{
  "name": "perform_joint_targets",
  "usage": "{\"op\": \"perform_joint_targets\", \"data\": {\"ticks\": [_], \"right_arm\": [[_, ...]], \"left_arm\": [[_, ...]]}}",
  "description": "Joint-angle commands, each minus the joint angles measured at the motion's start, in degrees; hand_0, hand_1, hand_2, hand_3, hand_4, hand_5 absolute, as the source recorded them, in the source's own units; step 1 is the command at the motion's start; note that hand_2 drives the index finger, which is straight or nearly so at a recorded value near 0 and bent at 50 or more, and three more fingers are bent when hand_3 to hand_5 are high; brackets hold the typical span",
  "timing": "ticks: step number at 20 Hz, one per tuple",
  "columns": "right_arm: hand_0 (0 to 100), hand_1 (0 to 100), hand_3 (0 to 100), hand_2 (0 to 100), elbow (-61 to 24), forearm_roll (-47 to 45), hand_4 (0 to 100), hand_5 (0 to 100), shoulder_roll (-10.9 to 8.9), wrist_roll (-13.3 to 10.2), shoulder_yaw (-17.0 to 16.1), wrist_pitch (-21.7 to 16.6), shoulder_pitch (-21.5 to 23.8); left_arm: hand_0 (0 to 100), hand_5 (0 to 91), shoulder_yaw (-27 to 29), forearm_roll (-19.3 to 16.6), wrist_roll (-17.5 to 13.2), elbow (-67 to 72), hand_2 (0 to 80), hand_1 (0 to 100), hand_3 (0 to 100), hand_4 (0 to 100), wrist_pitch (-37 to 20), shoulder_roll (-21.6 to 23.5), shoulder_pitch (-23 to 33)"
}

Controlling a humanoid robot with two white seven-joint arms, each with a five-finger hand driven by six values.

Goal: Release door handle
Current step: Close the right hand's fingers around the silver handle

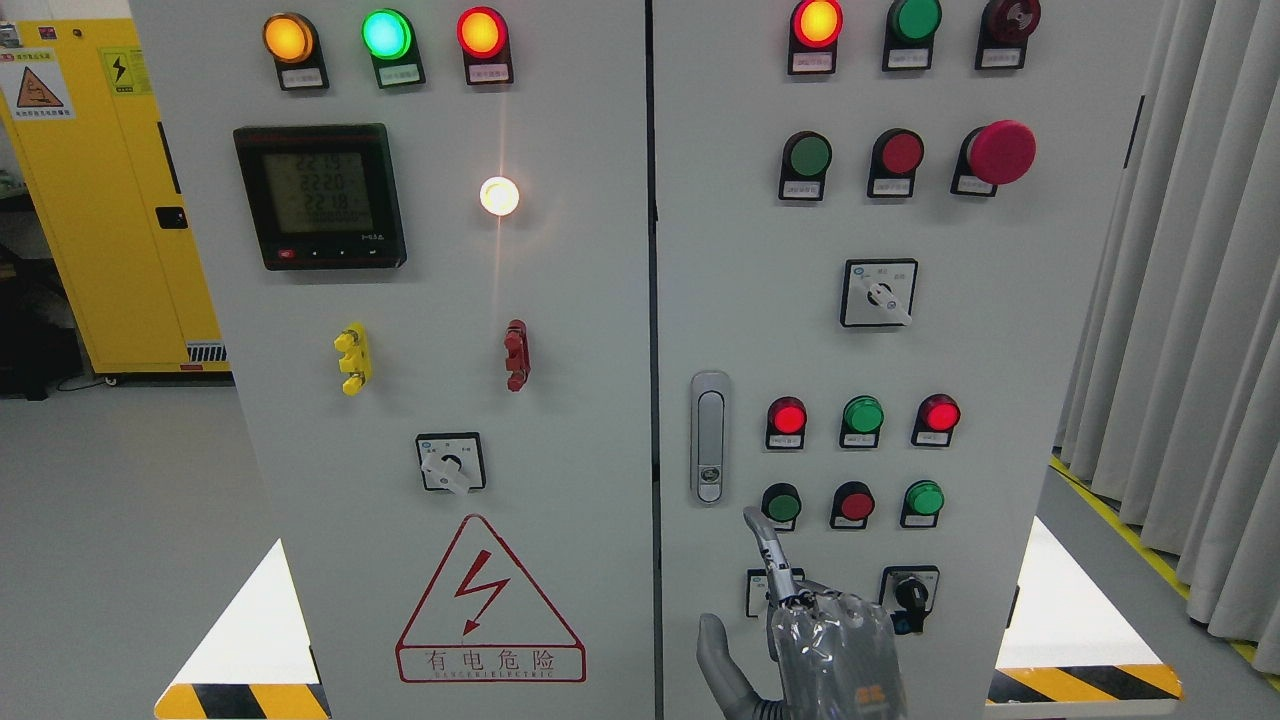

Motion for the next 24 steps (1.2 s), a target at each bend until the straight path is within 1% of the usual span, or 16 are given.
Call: {"op": "perform_joint_targets", "data": {"ticks": [1, 4, 11, 13, 24], "right_arm": [[62, 39, 100, 3, 5.63, 5.09, 100, 100, 0.95, -0.22, 2.73, 0.78, -2.84], [62, 39, 100, 2, 6.51, 5.09, 100, 100, 0.95, -0.22, 2.73, 2.27, -4.25], [63, 39, 100, 2, 8.18, 5.09, 100, 100, 0.95, 0.04, 2.12, 2.88, -6.01], [64, 39, 100, 2, 8.88, 5.09, 100, 100, 0.95, 0.04, 2.11, 3.67, -6.37], [65, 39, 100, 2, 10.11, 5.09, 100, 100, 1.04, -0.05, 2.11, 4.47, -8.12]], "left_arm": [[12, 0.0, 0.00, 0.00, 0.01, -0.88, 0.0, 56, 0, 0, 0.04, 0.03, 0.00], [12, 0.0, 0.00, 0.00, 0.01, -0.88, 0.0, 56, 0, 0, 0.04, 0.03, 0.00], [12, 0.0, 0.00, 0.00, 0.01, -0.88, 0.0, 56, 0, 0, 0.04, 0.03, 0.00], [12, 0.0, 0.00, 0.00, 0.01, -0.88, 0.0, 56, 0, 0, 0.04, -0.06, 0.00], [12, 0.0, 0.00, 0.00, 0.01, -0.88, 0.0, 56, 0, 0, 0.04, -0.06, 0.00]]}}
